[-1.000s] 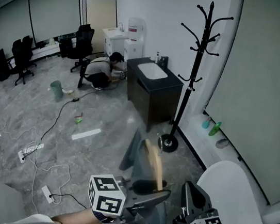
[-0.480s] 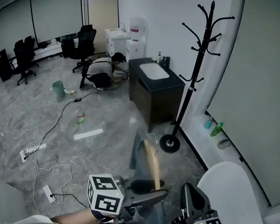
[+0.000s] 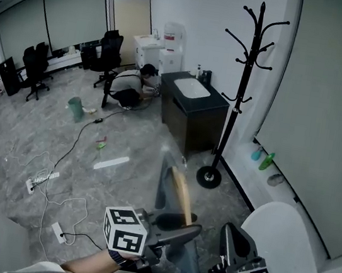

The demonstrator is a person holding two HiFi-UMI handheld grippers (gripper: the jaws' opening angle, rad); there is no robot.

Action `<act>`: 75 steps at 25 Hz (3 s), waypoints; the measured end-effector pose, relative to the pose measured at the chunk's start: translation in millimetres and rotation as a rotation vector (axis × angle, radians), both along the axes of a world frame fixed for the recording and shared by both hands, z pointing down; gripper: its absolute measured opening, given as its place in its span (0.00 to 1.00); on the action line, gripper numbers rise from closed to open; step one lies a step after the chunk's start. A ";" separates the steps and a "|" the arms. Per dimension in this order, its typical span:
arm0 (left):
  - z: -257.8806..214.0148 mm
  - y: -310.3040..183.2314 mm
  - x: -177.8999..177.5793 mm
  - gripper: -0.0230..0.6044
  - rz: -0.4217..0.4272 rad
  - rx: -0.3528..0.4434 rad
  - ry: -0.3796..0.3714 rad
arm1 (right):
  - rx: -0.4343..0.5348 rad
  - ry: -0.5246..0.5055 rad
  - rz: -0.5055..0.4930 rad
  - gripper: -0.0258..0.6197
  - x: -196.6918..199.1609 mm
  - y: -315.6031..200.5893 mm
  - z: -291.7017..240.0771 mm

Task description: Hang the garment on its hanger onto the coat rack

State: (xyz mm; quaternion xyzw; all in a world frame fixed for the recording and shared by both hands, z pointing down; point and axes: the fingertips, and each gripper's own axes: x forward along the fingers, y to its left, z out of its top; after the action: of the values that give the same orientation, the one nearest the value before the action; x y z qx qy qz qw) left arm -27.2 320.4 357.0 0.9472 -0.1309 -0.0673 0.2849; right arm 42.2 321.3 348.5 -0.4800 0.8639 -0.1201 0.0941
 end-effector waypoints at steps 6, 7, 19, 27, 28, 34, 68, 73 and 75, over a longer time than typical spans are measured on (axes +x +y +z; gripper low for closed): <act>1.0 -32.0 2.6 0.28 -0.014 -0.004 0.009 | 0.001 0.004 0.003 0.06 3.3 -27.3 0.3; 2.0 -39.6 2.3 0.28 -0.014 -0.005 0.011 | 0.000 0.006 0.005 0.06 2.9 -34.3 1.4; -0.2 -177.5 -2.3 0.29 0.059 -0.011 0.047 | 0.012 0.031 0.076 0.06 -6.2 -179.6 -7.4; -4.7 -270.6 -4.5 0.29 0.117 0.028 0.032 | 0.011 0.019 0.141 0.06 -8.3 -268.9 -6.8; -4.8 -280.4 -3.3 0.29 0.120 0.033 0.028 | 0.009 0.018 0.149 0.06 -6.7 -277.3 -6.4; -5.4 -336.1 13.1 0.29 0.123 0.061 0.013 | 0.011 0.017 0.183 0.06 12.5 -320.6 -7.6; -20.8 -684.9 188.5 0.29 0.013 0.041 0.010 | 0.028 -0.015 0.121 0.07 205.2 -638.6 -18.1; -10.3 -727.3 200.8 0.29 0.056 0.014 -0.005 | 0.034 -0.010 0.169 0.06 214.0 -669.9 -15.6; -7.6 -739.5 204.0 0.29 0.076 0.000 -0.006 | 0.032 -0.008 0.186 0.06 215.1 -677.8 -14.5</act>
State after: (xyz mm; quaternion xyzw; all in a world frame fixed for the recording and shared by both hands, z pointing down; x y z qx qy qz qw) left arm 176.8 -419.1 349.3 0.9518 -0.0956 -0.0533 0.2866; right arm 257.2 -356.5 333.9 -0.5562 0.8170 -0.0987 0.1158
